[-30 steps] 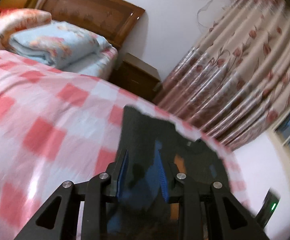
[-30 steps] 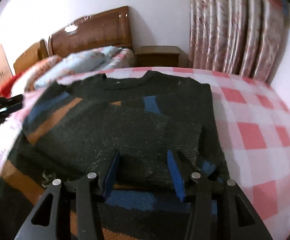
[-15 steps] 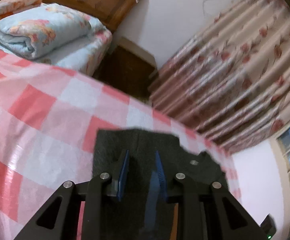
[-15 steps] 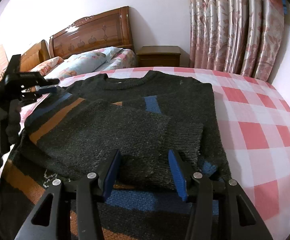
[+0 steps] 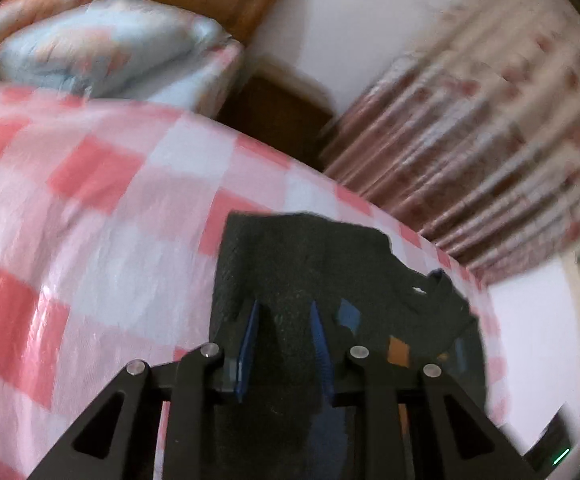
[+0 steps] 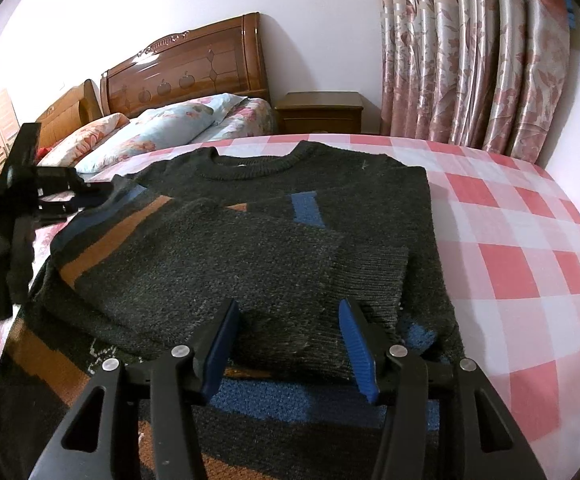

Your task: Fold small clothes

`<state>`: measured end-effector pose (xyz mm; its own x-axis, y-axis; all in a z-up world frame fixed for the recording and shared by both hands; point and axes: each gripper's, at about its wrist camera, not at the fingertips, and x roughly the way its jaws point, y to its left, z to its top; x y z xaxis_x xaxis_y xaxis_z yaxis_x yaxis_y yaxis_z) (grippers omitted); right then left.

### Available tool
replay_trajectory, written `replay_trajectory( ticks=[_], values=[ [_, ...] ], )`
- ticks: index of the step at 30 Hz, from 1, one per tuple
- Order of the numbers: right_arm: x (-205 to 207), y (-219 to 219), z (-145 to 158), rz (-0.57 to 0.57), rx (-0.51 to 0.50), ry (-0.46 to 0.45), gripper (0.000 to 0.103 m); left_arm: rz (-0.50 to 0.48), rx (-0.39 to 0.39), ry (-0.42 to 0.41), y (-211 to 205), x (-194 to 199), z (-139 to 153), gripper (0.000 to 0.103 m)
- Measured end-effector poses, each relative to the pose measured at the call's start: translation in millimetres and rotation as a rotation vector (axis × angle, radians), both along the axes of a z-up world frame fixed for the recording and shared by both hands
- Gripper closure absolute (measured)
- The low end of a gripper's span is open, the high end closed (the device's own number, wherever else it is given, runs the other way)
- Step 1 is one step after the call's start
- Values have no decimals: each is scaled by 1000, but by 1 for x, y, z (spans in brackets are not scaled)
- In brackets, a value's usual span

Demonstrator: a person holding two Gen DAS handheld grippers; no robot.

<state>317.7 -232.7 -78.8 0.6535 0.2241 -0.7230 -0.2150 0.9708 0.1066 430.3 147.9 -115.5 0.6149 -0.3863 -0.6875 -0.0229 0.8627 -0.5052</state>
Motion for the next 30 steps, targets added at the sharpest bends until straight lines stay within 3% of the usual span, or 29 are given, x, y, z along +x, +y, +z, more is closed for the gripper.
replay_trajectory(
  ticks=[2,4,6,8,9,11,13,17,19,23,24,27,30],
  values=[
    [0,-1,0,1,2,0,0,-2,40,25,-1,-9,9,76],
    [0,-3,0,1,15,-1,0,19,53,-25,-5,-30,29,77],
    [-1,-5,0,0,24,-1,0,-24,63,-101,-20,-59,45,75],
    [-1,-3,0,0,12,-2,0,-104,101,-89,-45,-81,40,75],
    [-1,-2,1,0,6,-2,0,-138,130,-83,-56,-88,37,75],
    [-1,-1,1,2,-4,-2,0,-200,289,-66,-85,-106,15,75],
    [-2,0,1,3,-5,-2,0,-197,366,-159,-92,-120,14,73],
    [-2,1,2,3,-10,-4,0,-167,318,-97,-84,-121,28,73],
    [-12,4,7,-29,-25,-34,0,-182,307,-151,-88,-133,40,73],
    [-18,15,5,-3,-53,-26,0,-254,390,-94,-112,-142,12,70],
    [-16,15,4,1,-52,-16,0,-249,407,-154,-112,-149,11,70],
    [-14,11,4,0,-46,-1,0,-241,326,-128,-100,-148,14,70],
    [-33,19,18,-18,-44,-29,0,-201,328,-122,-96,-165,25,72]
  ],
)
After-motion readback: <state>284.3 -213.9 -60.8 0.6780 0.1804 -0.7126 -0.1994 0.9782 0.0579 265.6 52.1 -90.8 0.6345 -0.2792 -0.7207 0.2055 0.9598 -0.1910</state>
